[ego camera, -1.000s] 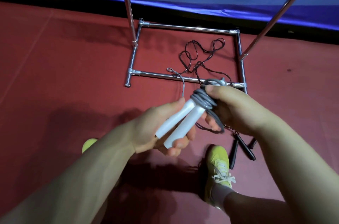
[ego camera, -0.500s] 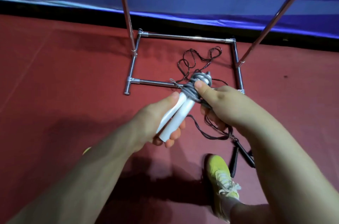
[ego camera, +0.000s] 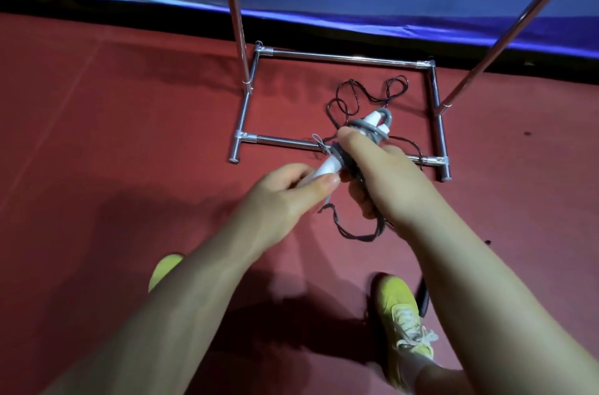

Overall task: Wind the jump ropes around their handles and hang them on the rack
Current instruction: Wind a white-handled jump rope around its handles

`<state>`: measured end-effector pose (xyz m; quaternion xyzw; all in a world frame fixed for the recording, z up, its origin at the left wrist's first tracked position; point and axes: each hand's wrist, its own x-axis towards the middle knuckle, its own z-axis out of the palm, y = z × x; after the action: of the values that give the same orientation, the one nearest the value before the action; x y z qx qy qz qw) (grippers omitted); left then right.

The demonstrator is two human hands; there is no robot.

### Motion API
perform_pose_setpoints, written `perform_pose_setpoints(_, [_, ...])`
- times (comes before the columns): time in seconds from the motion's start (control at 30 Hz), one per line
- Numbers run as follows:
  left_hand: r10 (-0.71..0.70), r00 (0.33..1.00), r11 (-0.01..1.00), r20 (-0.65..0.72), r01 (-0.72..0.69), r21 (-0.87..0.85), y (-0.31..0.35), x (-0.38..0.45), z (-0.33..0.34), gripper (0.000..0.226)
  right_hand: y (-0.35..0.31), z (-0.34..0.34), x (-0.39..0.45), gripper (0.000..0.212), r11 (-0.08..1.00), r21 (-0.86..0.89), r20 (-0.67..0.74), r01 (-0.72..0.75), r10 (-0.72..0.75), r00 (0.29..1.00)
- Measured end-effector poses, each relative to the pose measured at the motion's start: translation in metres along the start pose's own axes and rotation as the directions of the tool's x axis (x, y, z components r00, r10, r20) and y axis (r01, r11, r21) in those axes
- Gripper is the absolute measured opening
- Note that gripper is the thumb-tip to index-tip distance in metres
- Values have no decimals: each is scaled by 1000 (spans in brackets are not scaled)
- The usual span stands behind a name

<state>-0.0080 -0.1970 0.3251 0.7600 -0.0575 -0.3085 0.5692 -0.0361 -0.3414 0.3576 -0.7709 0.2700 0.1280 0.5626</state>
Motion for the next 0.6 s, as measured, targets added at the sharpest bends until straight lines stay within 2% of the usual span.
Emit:
perform_pose_setpoints(0.13, [-117,964,987,237,140,-82,2,-11,1,33,-2,2,-5,43,984,-74,31,161,-159,987])
perform_pose_setpoints(0.27, [-118,948,990,294,137,-44,-2,-17,2,37,3,2,-7,44,975,-104,75,196,-188,979])
perform_pose_setpoints(0.37, [-147,897,950,417,246,-195,-1,-19,0,35,7,1,-6,46,969,-52,99,242,-236,967])
perform_pose_setpoints(0.43, [-116,816,868,566,360,-341,0,-20,-1,42,8,-1,-5,49,970,32,137,239,-241,961])
perform_pose_setpoints(0.5, [2,712,750,703,464,-472,-1,-20,1,47,9,-1,-6,45,972,113,176,207,-225,959])
perform_pose_setpoints(0.57, [120,619,582,776,590,-560,-5,-20,7,62,10,1,-6,39,960,191,193,206,-243,951])
perform_pose_setpoints(0.6, [170,593,518,787,626,-583,-5,-22,10,69,10,2,-6,38,948,239,211,208,-259,942])
